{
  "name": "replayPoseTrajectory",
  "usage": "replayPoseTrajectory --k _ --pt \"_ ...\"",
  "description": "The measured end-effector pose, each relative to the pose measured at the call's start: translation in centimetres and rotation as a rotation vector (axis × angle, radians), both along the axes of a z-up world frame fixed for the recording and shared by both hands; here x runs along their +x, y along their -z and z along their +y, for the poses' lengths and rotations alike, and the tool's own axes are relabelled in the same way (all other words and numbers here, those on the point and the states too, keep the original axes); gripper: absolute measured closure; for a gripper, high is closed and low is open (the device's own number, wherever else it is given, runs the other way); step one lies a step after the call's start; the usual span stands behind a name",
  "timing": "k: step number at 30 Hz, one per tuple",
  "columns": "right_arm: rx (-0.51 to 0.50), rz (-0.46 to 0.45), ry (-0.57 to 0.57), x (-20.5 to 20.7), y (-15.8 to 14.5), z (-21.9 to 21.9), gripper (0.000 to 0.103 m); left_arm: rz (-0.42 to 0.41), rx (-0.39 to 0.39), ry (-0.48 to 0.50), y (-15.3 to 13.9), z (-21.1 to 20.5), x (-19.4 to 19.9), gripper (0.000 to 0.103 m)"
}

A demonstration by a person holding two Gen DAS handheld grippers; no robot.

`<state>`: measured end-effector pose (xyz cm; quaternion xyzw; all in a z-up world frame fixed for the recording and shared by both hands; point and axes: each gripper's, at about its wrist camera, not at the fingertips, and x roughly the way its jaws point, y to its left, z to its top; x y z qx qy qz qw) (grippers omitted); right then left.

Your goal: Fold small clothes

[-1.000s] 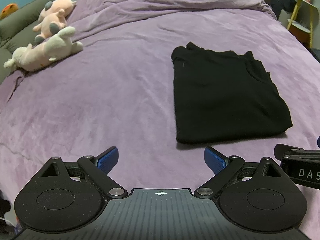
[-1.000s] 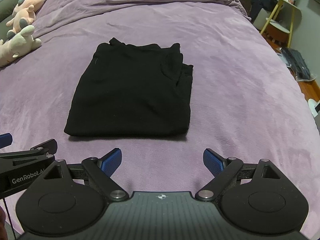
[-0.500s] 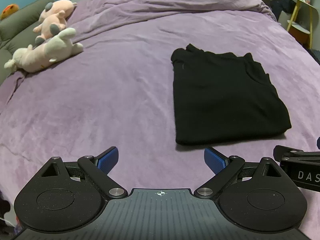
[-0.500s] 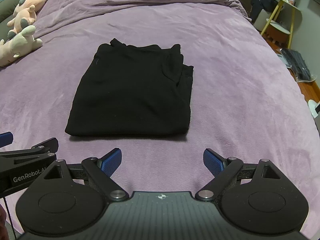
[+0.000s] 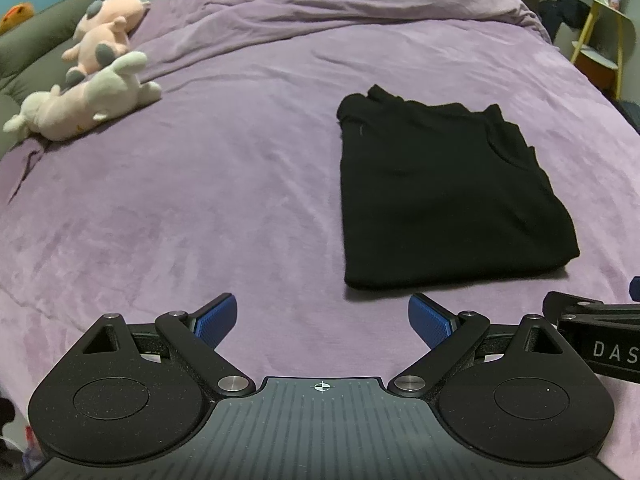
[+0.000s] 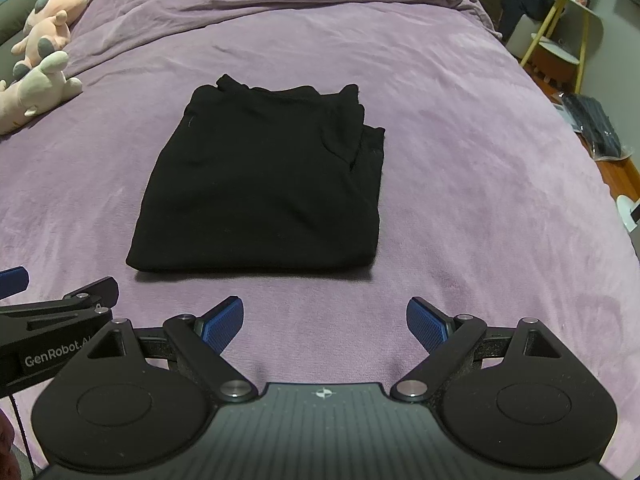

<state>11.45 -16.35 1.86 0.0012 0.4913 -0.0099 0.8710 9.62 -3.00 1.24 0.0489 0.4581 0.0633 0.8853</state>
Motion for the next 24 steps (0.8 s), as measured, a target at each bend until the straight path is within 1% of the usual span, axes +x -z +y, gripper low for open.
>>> replayPoseTrajectory --k 13,24 --pt "0.000 0.004 0.006 0.2 0.3 -0.4 0.014 -0.023 -0.006 0.034 0.1 -0.6 -0.3 0.007" --pt "-0.008 0.000 0.014 0.1 0.4 -0.5 0.014 -0.014 0.022 0.054 0.3 -1.2 -0.4 0.007"
